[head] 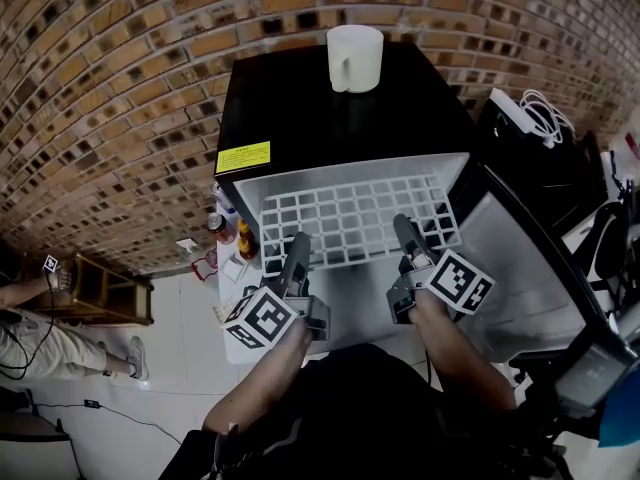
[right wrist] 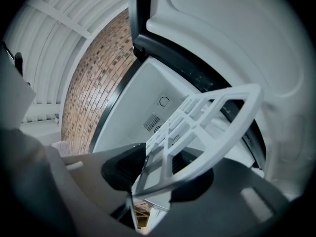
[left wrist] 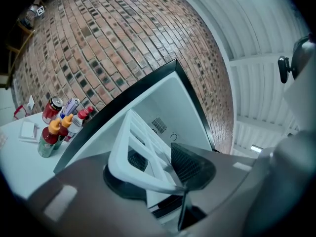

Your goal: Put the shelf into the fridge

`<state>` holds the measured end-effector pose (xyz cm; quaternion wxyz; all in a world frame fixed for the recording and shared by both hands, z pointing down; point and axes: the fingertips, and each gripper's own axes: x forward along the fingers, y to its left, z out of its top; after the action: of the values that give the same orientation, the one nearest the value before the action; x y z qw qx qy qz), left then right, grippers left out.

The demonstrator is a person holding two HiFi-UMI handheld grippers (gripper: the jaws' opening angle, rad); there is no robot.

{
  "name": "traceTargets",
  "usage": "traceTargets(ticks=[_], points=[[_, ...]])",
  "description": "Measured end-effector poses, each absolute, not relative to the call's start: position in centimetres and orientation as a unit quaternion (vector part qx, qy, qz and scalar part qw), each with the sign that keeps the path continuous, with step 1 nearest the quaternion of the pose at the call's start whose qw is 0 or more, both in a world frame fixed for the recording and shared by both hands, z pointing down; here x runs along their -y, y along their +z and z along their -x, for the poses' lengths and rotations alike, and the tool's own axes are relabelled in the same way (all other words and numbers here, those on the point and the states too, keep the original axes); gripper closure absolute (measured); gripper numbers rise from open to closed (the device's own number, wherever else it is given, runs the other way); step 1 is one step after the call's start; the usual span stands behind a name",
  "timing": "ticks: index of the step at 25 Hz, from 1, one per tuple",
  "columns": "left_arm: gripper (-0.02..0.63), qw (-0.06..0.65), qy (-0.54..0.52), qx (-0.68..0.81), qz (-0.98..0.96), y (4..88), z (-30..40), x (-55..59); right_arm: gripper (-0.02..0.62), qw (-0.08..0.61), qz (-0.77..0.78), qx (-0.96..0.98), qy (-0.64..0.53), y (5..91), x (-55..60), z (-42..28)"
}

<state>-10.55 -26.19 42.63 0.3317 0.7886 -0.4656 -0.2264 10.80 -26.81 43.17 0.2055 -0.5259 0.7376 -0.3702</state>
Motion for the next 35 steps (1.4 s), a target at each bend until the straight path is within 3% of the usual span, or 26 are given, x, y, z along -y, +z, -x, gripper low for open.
traceTargets(ticks=[35], points=[[0.457, 0.331, -0.255, 0.523, -0.743, 42.8, 11.0, 28.8, 0.419, 0.239, 0.557, -0.705, -0.368, 43.2, 29.0, -11.2]])
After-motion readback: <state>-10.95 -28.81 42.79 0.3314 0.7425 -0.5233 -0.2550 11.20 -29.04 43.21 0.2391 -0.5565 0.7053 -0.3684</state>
